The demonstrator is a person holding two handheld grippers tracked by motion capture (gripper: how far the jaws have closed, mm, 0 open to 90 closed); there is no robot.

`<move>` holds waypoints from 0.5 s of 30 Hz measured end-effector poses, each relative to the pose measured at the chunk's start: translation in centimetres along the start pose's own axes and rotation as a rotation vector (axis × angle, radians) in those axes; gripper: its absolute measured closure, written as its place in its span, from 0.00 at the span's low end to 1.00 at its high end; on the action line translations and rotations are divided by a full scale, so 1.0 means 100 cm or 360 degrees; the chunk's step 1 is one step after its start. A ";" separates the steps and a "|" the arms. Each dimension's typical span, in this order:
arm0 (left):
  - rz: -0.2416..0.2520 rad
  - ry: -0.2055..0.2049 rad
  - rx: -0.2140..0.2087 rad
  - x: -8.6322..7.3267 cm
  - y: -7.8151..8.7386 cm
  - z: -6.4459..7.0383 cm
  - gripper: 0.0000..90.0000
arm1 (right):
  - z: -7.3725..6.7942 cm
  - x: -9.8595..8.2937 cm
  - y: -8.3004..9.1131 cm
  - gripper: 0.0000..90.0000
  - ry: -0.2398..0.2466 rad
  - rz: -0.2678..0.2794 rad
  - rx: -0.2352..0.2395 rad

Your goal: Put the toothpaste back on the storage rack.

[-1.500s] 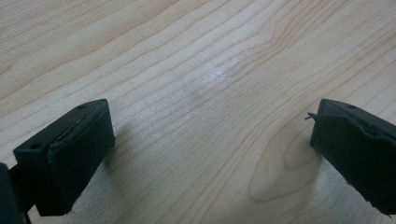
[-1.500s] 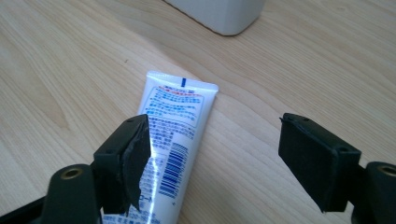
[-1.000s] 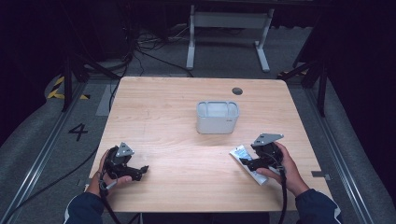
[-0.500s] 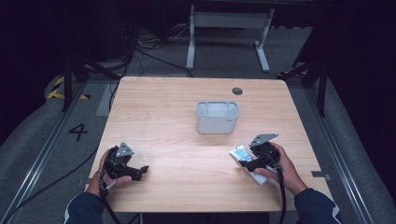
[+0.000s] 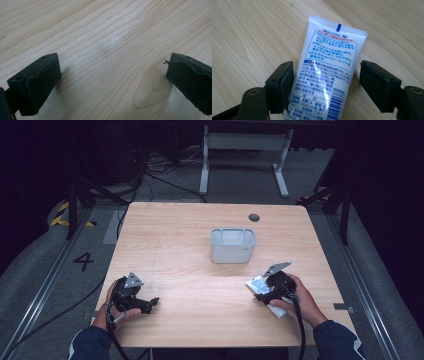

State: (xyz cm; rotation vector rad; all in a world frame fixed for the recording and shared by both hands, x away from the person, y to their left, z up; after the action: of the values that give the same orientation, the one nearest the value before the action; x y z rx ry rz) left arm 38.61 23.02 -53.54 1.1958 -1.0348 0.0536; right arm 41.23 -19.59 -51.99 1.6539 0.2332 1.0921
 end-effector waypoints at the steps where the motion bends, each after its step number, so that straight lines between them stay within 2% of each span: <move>1: 0.0002 -0.0001 -0.0002 0.000 0.000 0.000 0.00 | 0.000 0.000 -0.001 0.33 -0.0003 -0.0009 0.0011; 15: -0.0002 0.0011 -0.0012 0.000 0.000 0.001 0.00 | 0.001 0.008 -0.004 0.35 -0.0004 -0.0068 0.0025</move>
State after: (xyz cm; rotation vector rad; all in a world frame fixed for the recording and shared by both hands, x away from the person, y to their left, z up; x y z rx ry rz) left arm 38.55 22.94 -53.57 1.1885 -1.0270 0.0527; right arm 41.86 -19.02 -51.92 1.6570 0.2752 1.0585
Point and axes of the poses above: each handheld gripper's, and its own axes: y roughly backward along the jaws, x roughly out of its top, z roughly to its right, the point moved 7 cm from there along -y, roughly forward along the jaws, and after that the axes turned 2 degrees about z, right-handed, at the moved point
